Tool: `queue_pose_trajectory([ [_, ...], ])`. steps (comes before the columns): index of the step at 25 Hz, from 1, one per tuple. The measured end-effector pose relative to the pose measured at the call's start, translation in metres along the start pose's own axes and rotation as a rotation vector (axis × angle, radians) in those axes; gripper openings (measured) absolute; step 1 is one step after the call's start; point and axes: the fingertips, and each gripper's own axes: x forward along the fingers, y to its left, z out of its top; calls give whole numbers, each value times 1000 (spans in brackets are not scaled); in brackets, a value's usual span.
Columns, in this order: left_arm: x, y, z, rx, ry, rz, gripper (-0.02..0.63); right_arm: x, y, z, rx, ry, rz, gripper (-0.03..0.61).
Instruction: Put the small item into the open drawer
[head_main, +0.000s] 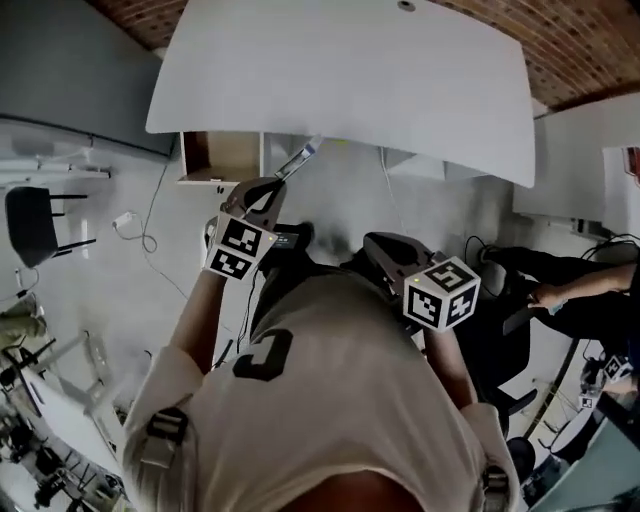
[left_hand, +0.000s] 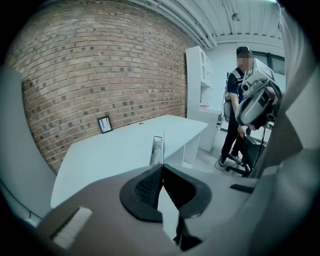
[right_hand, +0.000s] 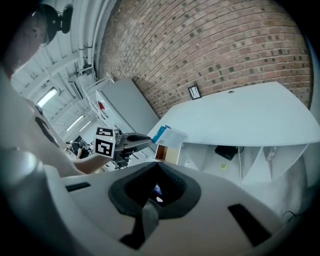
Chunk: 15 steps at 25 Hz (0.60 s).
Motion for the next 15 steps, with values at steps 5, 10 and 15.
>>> queue_pose_trajectory([
  [5, -13, 50, -58, -39, 56, 73, 5, 41, 24, -2, -16, 50, 30, 2],
  [10, -12, 93, -142, -80, 150, 118, 5, 79, 51, -16, -16, 113, 61, 2],
  [15, 19, 124, -201, -102, 242, 141, 5, 97, 65, -20, -12, 156, 69, 2],
])
